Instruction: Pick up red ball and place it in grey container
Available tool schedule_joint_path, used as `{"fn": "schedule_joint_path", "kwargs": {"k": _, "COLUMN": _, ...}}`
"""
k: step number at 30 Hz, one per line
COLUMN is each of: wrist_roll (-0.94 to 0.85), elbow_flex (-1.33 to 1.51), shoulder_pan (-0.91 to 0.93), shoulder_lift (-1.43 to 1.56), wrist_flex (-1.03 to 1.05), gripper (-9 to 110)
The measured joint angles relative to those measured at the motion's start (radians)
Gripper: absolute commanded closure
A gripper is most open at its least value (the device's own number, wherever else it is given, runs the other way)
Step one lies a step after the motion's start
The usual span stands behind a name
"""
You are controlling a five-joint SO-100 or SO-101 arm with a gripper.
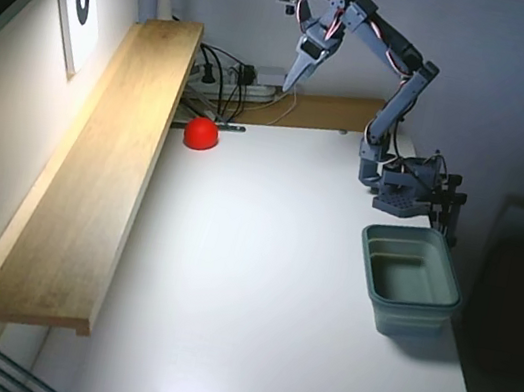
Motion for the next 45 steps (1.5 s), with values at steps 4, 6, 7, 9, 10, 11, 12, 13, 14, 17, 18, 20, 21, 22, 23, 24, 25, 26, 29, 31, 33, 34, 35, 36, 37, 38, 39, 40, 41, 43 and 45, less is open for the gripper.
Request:
{"fn": "schedule_joint_path", "kwargs": {"k": 4, "wrist_roll": 0.0, "elbow_flex": 0.0, "shoulder_pan": 0.005, "shoulder_lift": 0.0, "wrist_flex": 0.0, "gripper": 63}}
{"fn": "schedule_joint_path", "kwargs": {"k": 6, "wrist_roll": 0.0, "elbow_flex": 0.0, "shoulder_pan": -0.006, "shoulder_lift": 0.0, "wrist_flex": 0.0, "gripper": 63}}
{"fn": "schedule_joint_path", "kwargs": {"k": 7, "wrist_roll": 0.0, "elbow_flex": 0.0, "shoulder_pan": -0.006, "shoulder_lift": 0.0, "wrist_flex": 0.0, "gripper": 63}}
{"fn": "schedule_joint_path", "kwargs": {"k": 9, "wrist_roll": 0.0, "elbow_flex": 0.0, "shoulder_pan": -0.005, "shoulder_lift": 0.0, "wrist_flex": 0.0, "gripper": 63}}
{"fn": "schedule_joint_path", "kwargs": {"k": 10, "wrist_roll": 0.0, "elbow_flex": 0.0, "shoulder_pan": 0.0, "shoulder_lift": 0.0, "wrist_flex": 0.0, "gripper": 63}}
{"fn": "schedule_joint_path", "kwargs": {"k": 11, "wrist_roll": 0.0, "elbow_flex": 0.0, "shoulder_pan": 0.0, "shoulder_lift": 0.0, "wrist_flex": 0.0, "gripper": 63}}
{"fn": "schedule_joint_path", "kwargs": {"k": 12, "wrist_roll": 0.0, "elbow_flex": 0.0, "shoulder_pan": -0.002, "shoulder_lift": 0.0, "wrist_flex": 0.0, "gripper": 63}}
{"fn": "schedule_joint_path", "kwargs": {"k": 13, "wrist_roll": 0.0, "elbow_flex": 0.0, "shoulder_pan": -0.006, "shoulder_lift": 0.0, "wrist_flex": 0.0, "gripper": 63}}
{"fn": "schedule_joint_path", "kwargs": {"k": 14, "wrist_roll": 0.0, "elbow_flex": 0.0, "shoulder_pan": -0.006, "shoulder_lift": 0.0, "wrist_flex": 0.0, "gripper": 63}}
{"fn": "schedule_joint_path", "kwargs": {"k": 17, "wrist_roll": 0.0, "elbow_flex": 0.003, "shoulder_pan": -0.006, "shoulder_lift": 0.0, "wrist_flex": 0.0, "gripper": 63}}
{"fn": "schedule_joint_path", "kwargs": {"k": 18, "wrist_roll": 0.0, "elbow_flex": 0.014, "shoulder_pan": -0.006, "shoulder_lift": 0.009, "wrist_flex": 0.0, "gripper": 63}}
{"fn": "schedule_joint_path", "kwargs": {"k": 20, "wrist_roll": 0.0, "elbow_flex": 0.064, "shoulder_pan": -0.006, "shoulder_lift": 0.041, "wrist_flex": 0.0, "gripper": 63}}
{"fn": "schedule_joint_path", "kwargs": {"k": 21, "wrist_roll": 0.0, "elbow_flex": 0.104, "shoulder_pan": -0.006, "shoulder_lift": 0.06, "wrist_flex": -0.002, "gripper": 63}}
{"fn": "schedule_joint_path", "kwargs": {"k": 22, "wrist_roll": 0.0, "elbow_flex": 0.144, "shoulder_pan": -0.006, "shoulder_lift": 0.074, "wrist_flex": -0.02, "gripper": 63}}
{"fn": "schedule_joint_path", "kwargs": {"k": 23, "wrist_roll": 0.0, "elbow_flex": 0.173, "shoulder_pan": -0.006, "shoulder_lift": 0.08, "wrist_flex": -0.043, "gripper": 63}}
{"fn": "schedule_joint_path", "kwargs": {"k": 24, "wrist_roll": 0.0, "elbow_flex": 0.199, "shoulder_pan": -0.006, "shoulder_lift": 0.092, "wrist_flex": -0.061, "gripper": 63}}
{"fn": "schedule_joint_path", "kwargs": {"k": 25, "wrist_roll": 0.0, "elbow_flex": 0.236, "shoulder_pan": -0.006, "shoulder_lift": 0.109, "wrist_flex": -0.078, "gripper": 63}}
{"fn": "schedule_joint_path", "kwargs": {"k": 26, "wrist_roll": 0.0, "elbow_flex": 0.273, "shoulder_pan": -0.006, "shoulder_lift": 0.126, "wrist_flex": -0.095, "gripper": 63}}
{"fn": "schedule_joint_path", "kwargs": {"k": 29, "wrist_roll": 0.0, "elbow_flex": 0.376, "shoulder_pan": -0.006, "shoulder_lift": 0.164, "wrist_flex": -0.149, "gripper": 63}}
{"fn": "schedule_joint_path", "kwargs": {"k": 31, "wrist_roll": 0.002, "elbow_flex": 0.439, "shoulder_pan": -0.006, "shoulder_lift": 0.187, "wrist_flex": -0.196, "gripper": 63}}
{"fn": "schedule_joint_path", "kwargs": {"k": 33, "wrist_roll": 0.002, "elbow_flex": 0.497, "shoulder_pan": -0.006, "shoulder_lift": 0.215, "wrist_flex": -0.233, "gripper": 63}}
{"fn": "schedule_joint_path", "kwargs": {"k": 34, "wrist_roll": 0.002, "elbow_flex": 0.531, "shoulder_pan": -0.006, "shoulder_lift": 0.224, "wrist_flex": -0.252, "gripper": 63}}
{"fn": "schedule_joint_path", "kwargs": {"k": 35, "wrist_roll": 0.002, "elbow_flex": 0.568, "shoulder_pan": -0.006, "shoulder_lift": 0.235, "wrist_flex": -0.27, "gripper": 63}}
{"fn": "schedule_joint_path", "kwargs": {"k": 36, "wrist_roll": 0.002, "elbow_flex": 0.603, "shoulder_pan": -0.006, "shoulder_lift": 0.241, "wrist_flex": -0.295, "gripper": 63}}
{"fn": "schedule_joint_path", "kwargs": {"k": 37, "wrist_roll": 0.002, "elbow_flex": 0.632, "shoulder_pan": -0.006, "shoulder_lift": 0.252, "wrist_flex": -0.318, "gripper": 63}}
{"fn": "schedule_joint_path", "kwargs": {"k": 38, "wrist_roll": 0.002, "elbow_flex": 0.657, "shoulder_pan": -0.006, "shoulder_lift": 0.259, "wrist_flex": -0.337, "gripper": 63}}
{"fn": "schedule_joint_path", "kwargs": {"k": 39, "wrist_roll": 0.002, "elbow_flex": 0.689, "shoulder_pan": -0.006, "shoulder_lift": 0.27, "wrist_flex": -0.356, "gripper": 63}}
{"fn": "schedule_joint_path", "kwargs": {"k": 40, "wrist_roll": 0.002, "elbow_flex": 0.716, "shoulder_pan": -0.006, "shoulder_lift": 0.278, "wrist_flex": -0.374, "gripper": 63}}
{"fn": "schedule_joint_path", "kwargs": {"k": 41, "wrist_roll": 0.002, "elbow_flex": 0.742, "shoulder_pan": -0.006, "shoulder_lift": 0.287, "wrist_flex": -0.393, "gripper": 63}}
{"fn": "schedule_joint_path", "kwargs": {"k": 43, "wrist_roll": 0.002, "elbow_flex": 0.795, "shoulder_pan": -0.006, "shoulder_lift": 0.305, "wrist_flex": -0.44, "gripper": 63}}
{"fn": "schedule_joint_path", "kwargs": {"k": 45, "wrist_roll": 0.002, "elbow_flex": 0.848, "shoulder_pan": -0.006, "shoulder_lift": 0.316, "wrist_flex": -0.479, "gripper": 63}}
